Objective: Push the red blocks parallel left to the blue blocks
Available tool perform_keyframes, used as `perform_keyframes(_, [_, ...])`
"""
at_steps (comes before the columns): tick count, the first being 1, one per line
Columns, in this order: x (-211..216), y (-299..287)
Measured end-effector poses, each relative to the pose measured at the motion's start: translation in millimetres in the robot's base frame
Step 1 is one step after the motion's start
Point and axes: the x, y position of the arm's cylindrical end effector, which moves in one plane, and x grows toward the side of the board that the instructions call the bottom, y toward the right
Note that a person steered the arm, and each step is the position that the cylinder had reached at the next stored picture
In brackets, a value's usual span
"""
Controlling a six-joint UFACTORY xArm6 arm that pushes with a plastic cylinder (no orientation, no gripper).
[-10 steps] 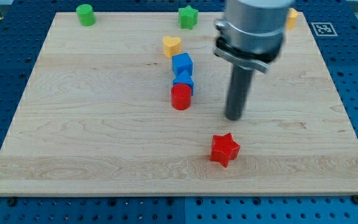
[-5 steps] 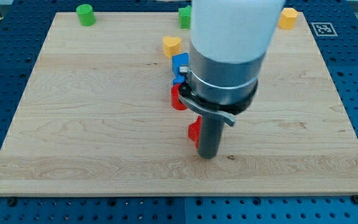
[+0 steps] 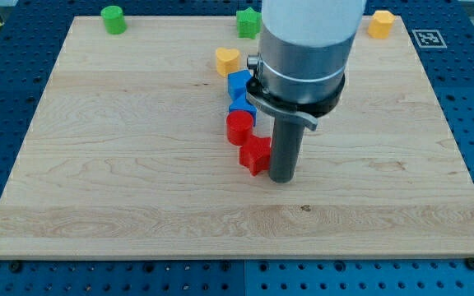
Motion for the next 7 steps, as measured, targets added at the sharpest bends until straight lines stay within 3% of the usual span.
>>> perform_keyframes(3, [-44.1, -47.9])
perform_keyframes(6, [-80.4, -138.2])
perform_keyframes(7, [-83.7, -140.1])
